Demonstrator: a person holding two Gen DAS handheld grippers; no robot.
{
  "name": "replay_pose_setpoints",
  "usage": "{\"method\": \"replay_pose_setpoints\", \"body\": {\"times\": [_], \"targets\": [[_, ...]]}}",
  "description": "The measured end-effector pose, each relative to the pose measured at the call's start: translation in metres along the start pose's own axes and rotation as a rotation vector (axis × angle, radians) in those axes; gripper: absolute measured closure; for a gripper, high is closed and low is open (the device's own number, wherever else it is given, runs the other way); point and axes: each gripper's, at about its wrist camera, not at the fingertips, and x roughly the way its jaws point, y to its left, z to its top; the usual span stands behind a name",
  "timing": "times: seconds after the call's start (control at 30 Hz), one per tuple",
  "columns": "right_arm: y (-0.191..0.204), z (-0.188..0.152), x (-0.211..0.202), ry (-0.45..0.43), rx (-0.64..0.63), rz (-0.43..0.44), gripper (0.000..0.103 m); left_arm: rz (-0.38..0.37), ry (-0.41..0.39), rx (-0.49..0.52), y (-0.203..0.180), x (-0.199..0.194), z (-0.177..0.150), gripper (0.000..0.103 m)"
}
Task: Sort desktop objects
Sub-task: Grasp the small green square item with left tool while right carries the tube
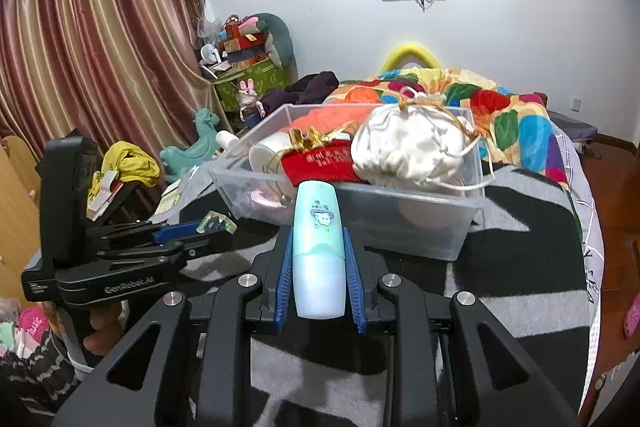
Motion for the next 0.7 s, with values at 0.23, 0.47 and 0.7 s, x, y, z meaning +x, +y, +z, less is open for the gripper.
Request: {"method": "replay_pose_setpoints", "body": {"times": [0.23, 0.47, 0.7], "targets": [[0.000, 0.017, 0.005, -0.030, -0.018, -0.005, 0.081, -0.007, -0.060, -0.013, 0.008, -0.014, 0.025, 0.069], [-0.008, 0.041, 0.018, -0.061, -0.015, -0.018, 0.081, 0.025, -0.105, 0.007, 0.011, -0.014, 0.050, 0.069], [-0.014, 0.057, 0.039, -0.068, -0.005, -0.030, 0.081, 0.054, -0.100, 0.009, 0.018, 0.004, 0.065, 0.069]]}}
